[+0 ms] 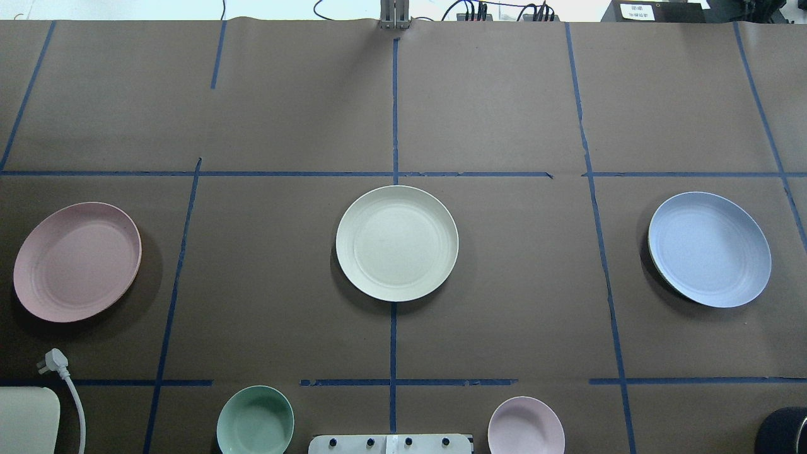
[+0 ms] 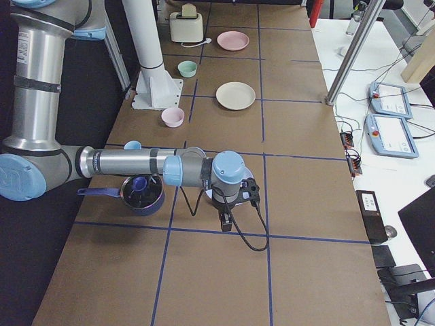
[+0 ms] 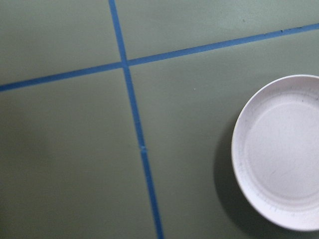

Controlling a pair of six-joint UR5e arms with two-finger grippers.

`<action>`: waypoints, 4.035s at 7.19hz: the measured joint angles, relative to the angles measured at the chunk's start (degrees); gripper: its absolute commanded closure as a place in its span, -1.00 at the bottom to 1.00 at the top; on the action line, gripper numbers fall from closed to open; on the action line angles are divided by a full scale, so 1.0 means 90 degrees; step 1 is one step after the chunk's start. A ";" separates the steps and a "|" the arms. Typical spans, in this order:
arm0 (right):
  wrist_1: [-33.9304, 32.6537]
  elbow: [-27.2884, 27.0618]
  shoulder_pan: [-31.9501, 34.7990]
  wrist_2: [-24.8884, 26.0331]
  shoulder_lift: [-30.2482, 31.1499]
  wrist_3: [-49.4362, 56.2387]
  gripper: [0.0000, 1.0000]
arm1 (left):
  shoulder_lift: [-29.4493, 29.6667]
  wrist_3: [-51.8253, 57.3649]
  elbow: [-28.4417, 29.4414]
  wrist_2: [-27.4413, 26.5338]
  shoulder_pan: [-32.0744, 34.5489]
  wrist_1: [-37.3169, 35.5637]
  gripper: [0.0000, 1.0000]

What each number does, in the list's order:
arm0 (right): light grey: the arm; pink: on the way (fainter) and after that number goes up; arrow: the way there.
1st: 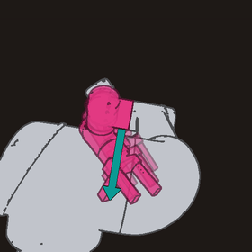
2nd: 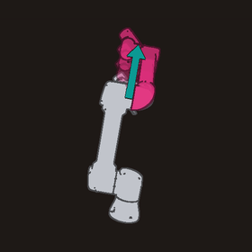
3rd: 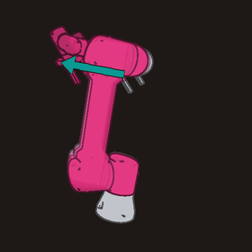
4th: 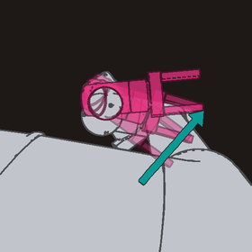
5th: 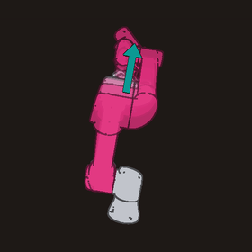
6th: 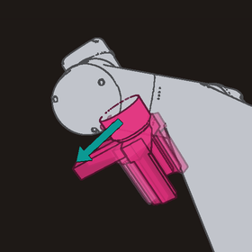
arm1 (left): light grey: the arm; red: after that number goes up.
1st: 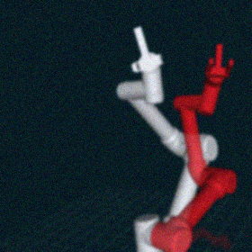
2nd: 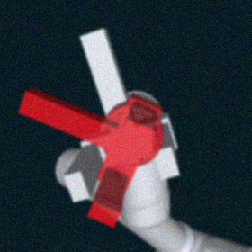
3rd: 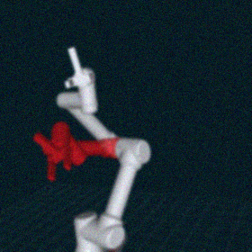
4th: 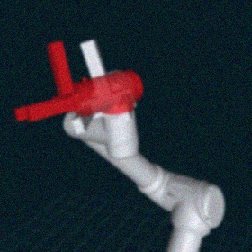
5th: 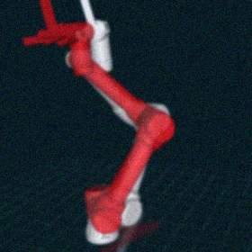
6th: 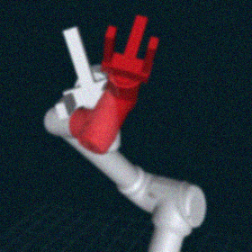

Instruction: Stack three plates with pink and blue

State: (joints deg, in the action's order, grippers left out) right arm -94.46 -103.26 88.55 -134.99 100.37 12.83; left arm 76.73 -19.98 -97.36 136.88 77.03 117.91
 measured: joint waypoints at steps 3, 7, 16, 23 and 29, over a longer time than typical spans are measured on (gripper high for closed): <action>-0.0003 0.0008 -0.0056 -0.0084 0.0000 0.0000 -1.00 | 0.0494 -0.2644 0.1123 -0.0717 -0.1566 0.2109 -1.00; -0.0003 0.0009 -0.0067 -0.0099 0.0000 0.0009 -1.00 | 0.0735 -0.3138 0.1439 -0.0707 -0.2059 0.2309 1.00; 0.0001 0.0009 -0.0065 -0.0099 0.0000 0.0006 -1.00 | 0.2942 -0.7135 0.0165 0.0064 -0.2763 0.1839 1.00; -0.0003 0.0032 -0.0071 -0.0099 0.0000 0.0000 -1.00 | 0.4662 -0.7620 0.0265 -0.2538 -0.5173 0.0074 -1.00; 0.0297 0.0033 -0.0250 -0.0090 -0.0071 -0.0067 -1.00 | 0.3716 -0.5669 -0.0113 -0.1487 -0.3950 -0.0310 -1.00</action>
State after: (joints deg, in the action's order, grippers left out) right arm -91.78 -102.97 86.30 -135.79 99.73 12.23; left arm 110.18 -71.01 -98.39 123.50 41.49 115.12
